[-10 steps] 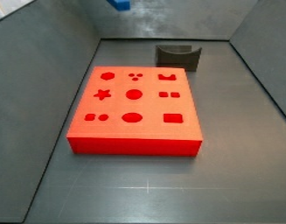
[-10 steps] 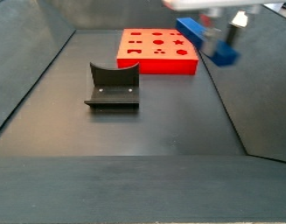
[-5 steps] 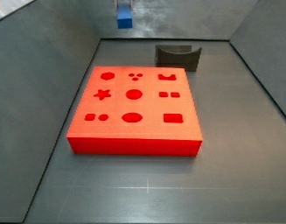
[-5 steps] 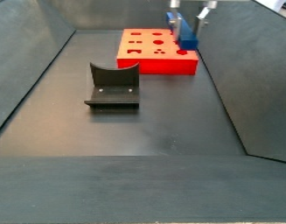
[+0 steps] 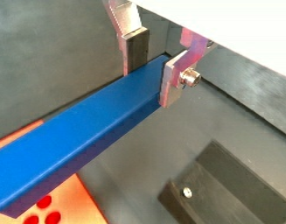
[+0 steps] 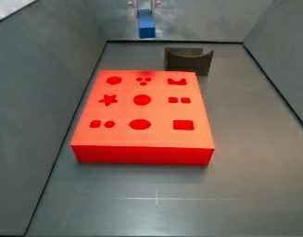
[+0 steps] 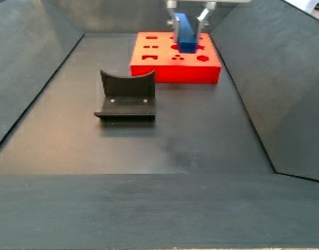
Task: Pick up the rectangle object. Move up. Place the rectangle object on the fixture. Regrasp the rectangle object. Move to above the board. Insert the rectangle object.
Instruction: Place the rectangle object on the fixture.
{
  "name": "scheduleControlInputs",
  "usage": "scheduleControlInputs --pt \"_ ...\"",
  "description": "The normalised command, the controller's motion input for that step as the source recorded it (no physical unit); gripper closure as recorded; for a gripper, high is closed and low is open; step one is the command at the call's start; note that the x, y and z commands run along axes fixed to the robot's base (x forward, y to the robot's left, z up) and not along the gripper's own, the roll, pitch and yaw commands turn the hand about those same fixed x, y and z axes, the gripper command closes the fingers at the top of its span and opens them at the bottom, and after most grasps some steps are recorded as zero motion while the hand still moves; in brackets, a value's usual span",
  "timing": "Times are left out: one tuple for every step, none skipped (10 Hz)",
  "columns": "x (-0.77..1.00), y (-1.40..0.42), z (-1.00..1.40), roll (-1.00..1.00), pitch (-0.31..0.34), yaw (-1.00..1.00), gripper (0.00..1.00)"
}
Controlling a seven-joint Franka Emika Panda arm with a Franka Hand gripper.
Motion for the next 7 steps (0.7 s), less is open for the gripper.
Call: scheduleControlInputs --pt "0.92 -0.10 -0.06 -0.09 0.049 0.01 1.00" --pt "1.00 0.47 0.25 -1.00 0.106 -0.07 1.00" --pt "1.00 0.50 0.26 -1.00 0.115 -0.08 1.00" --pt "1.00 0.46 0.23 -1.00 0.130 -0.09 1.00" --pt "1.00 0.38 0.16 -1.00 0.136 -0.09 1.00" --pt "1.00 0.28 0.11 -1.00 0.142 -0.09 1.00" --pt "1.00 0.24 0.09 -1.00 0.149 -0.10 1.00"
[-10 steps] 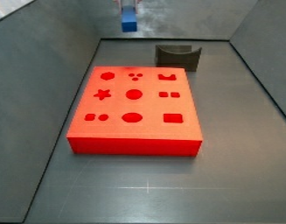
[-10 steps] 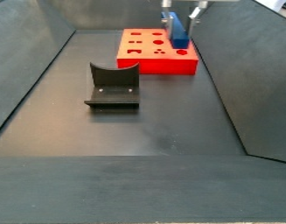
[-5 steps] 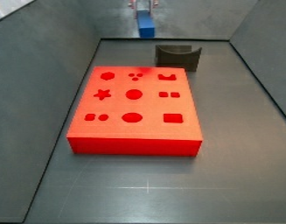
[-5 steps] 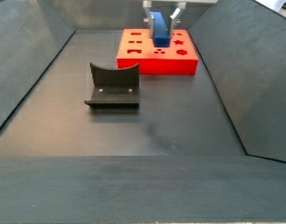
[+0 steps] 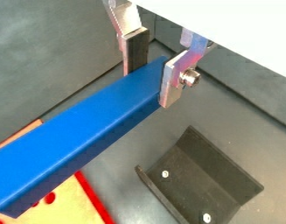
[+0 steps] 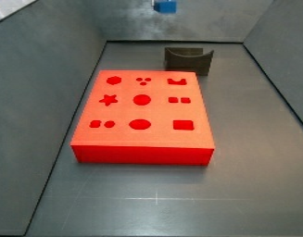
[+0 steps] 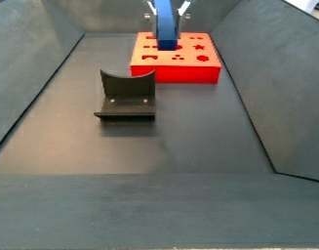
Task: Pick up the rectangle object. Move up. Place the rectangle object on the fixture. Regrasp the rectangle object. Move to above the board. Insert the rectangle object.
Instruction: Place the rectangle object on the fixture.
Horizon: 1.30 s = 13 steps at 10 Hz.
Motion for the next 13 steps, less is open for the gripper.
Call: scheduleControlInputs --pt "1.00 0.20 0.06 -1.00 0.154 -0.11 1.00" --pt "1.00 0.16 0.04 -1.00 0.155 -0.12 1.00" --pt "1.00 0.12 0.01 -0.97 0.154 -0.14 1.00" --pt "1.00 0.10 0.00 -0.87 0.137 -0.14 1.00" --pt "0.95 0.08 -0.01 -0.67 0.106 -0.13 1.00" --pt "0.88 0.07 -0.02 -0.52 0.088 -0.12 1.00" --pt "0.80 0.06 -0.02 -0.32 0.073 -0.11 1.00" --pt "0.75 0.05 -0.01 -0.25 0.070 -0.10 1.00" --pt "0.65 0.04 -0.01 -0.19 0.058 -0.09 1.00" --pt "0.57 0.05 -0.02 -0.18 0.057 -0.08 1.00" --pt "0.47 0.04 -0.01 -0.17 0.066 -0.07 1.00" --pt "0.43 0.04 -0.01 -0.17 0.073 -0.07 1.00" --pt "0.32 0.04 -0.01 -0.17 0.083 -0.06 1.00"
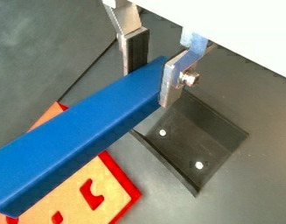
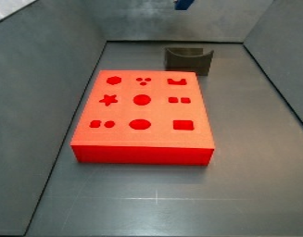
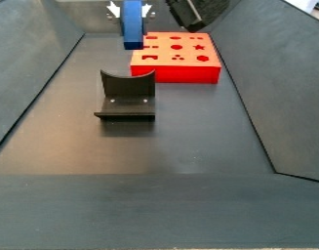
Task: Pick up the rectangle object. Move up. Place the rectangle object on the fixture. Regrasp the rectangle object. Move to above the board. Insert the rectangle object.
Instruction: Place the rectangle object on the fixture.
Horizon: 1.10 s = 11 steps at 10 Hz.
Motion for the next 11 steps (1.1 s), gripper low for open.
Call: scheduleControlInputs --pt "0.27 0.04 -0.01 -0.16 0.090 -0.06 1.00" --pt "0.22 0.04 -0.01 -0.16 0.096 -0.05 1.00" --pt "0.13 0.06 -1.00 -1.00 0.021 -0.12 1.00" --pt "0.12 0.07 -1.00 -1.00 0.020 -0.13 1.00" --pt "0.12 0.08 -1.00 -1.00 0.034 -0.13 1.00" --pt "0.13 0.08 -1.00 -1.00 0.049 -0.13 1.00" --pt "0.14 0.09 -1.00 -1.00 0.061 -0.14 1.00" --pt "0.15 0.09 -1.00 -1.00 0.066 -0.15 1.00" --pt "0.16 0.10 -1.00 -0.86 0.058 -0.15 1.00" --pt "0.17 0.10 -1.00 -0.70 0.052 -0.14 1.00" --pt "0.18 0.11 -1.00 -0.48 0.045 -0.13 1.00"
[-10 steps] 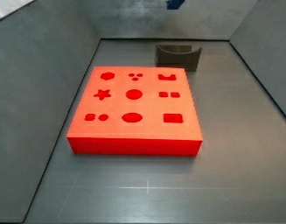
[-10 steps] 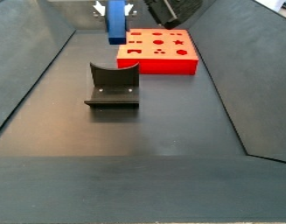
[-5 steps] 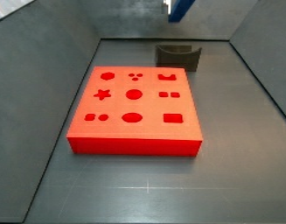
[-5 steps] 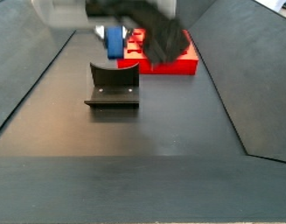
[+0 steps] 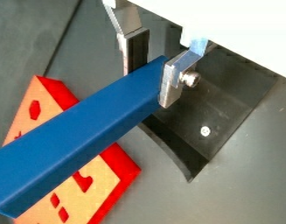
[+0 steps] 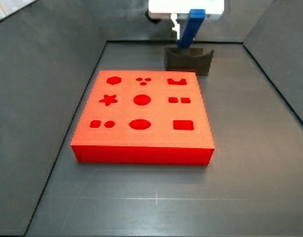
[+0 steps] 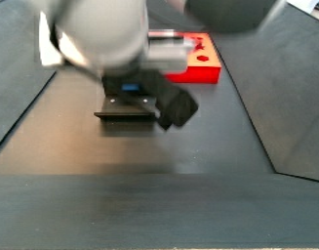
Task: Pick up the rectangle object. Move up. Place the rectangle object on the fixture. Regrasp the rectangle object. Move to above the board. Insert the rectangle object.
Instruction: Place the rectangle object on the fixture, then regrasp the rectangle object.
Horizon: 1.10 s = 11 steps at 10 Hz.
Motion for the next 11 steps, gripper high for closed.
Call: scheduleControlInputs --pt "0.19 0.12 -1.00 -0.33 0.045 -0.12 1.00" --pt "0.19 0.11 -1.00 -0.20 0.040 -0.11 1.00" --pt "0.18 0.11 -0.92 -0.16 0.028 -0.11 1.00" --pt "0.14 0.09 -0.69 -0.15 0.021 -0.11 1.00" --pt "0.13 0.09 -0.60 -0.13 0.014 -0.10 1.00" --pt "0.10 0.07 -0.60 -0.11 0.008 -0.09 1.00" --pt "0.00 0.00 0.00 0.00 0.000 0.00 0.00" --pt "0.00 0.00 1.00 -0.04 -0.034 0.03 0.00" --pt "-0.01 0.00 1.00 -0.03 -0.030 0.04 0.00" --pt "-0.03 0.00 1.00 -0.01 -0.015 0.05 0.00" --pt "-0.03 -0.01 1.00 0.03 0.007 0.05 0.00"
